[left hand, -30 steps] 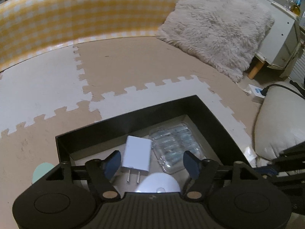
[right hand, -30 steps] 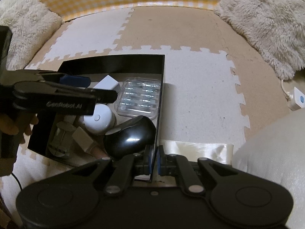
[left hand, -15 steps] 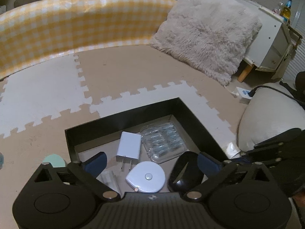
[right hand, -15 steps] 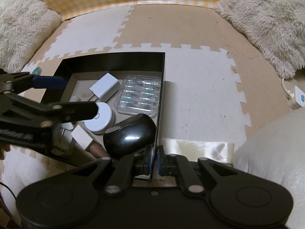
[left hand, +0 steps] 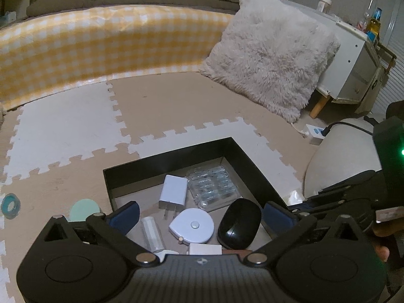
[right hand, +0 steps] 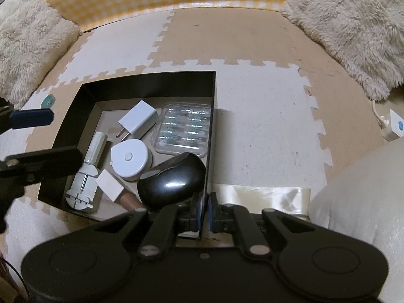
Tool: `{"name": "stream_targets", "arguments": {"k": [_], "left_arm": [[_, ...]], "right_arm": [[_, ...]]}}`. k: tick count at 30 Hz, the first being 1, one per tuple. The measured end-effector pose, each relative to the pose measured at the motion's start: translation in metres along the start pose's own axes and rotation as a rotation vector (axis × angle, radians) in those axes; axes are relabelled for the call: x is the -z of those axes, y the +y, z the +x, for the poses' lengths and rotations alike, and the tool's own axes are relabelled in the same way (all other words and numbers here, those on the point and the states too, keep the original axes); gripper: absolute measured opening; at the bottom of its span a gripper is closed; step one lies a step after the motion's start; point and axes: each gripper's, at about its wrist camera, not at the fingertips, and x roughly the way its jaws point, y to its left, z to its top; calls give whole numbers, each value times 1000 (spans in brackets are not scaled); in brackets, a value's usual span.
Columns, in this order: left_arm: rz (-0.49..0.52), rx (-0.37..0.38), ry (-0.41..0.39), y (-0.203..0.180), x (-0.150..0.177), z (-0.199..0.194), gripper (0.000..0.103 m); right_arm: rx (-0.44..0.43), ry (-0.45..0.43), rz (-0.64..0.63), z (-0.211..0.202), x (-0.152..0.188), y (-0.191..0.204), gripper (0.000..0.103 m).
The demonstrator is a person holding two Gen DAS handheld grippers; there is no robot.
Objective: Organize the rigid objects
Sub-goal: 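Carry the white charger into the black box and release it, then move the left gripper to the clear tape roll and grasp it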
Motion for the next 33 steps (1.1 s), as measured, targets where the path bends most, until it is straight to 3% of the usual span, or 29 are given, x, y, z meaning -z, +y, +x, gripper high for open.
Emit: {"name": "stream_targets", "arguments": {"k": [5,13,23,28,33], "left_arm": [[-8,-10,-29,3,2,-10,103],[-70,-65,-138,34,-5,-38,103],[-209,-213,-230,104,-14,-59,103],[-286,-331,-252,144,2,-53,103],[-384,-407,-204,182,29,-33,103]], "right_arm": [[13,-3,-13,-1,0,2,6],[8,-3,-1,-2,0,1,6],[21,-18,-19,-2,1,3,5],[21,-19,-14,-2,2,3,5],[24,-23,-14,-2,2,3,5]]}}
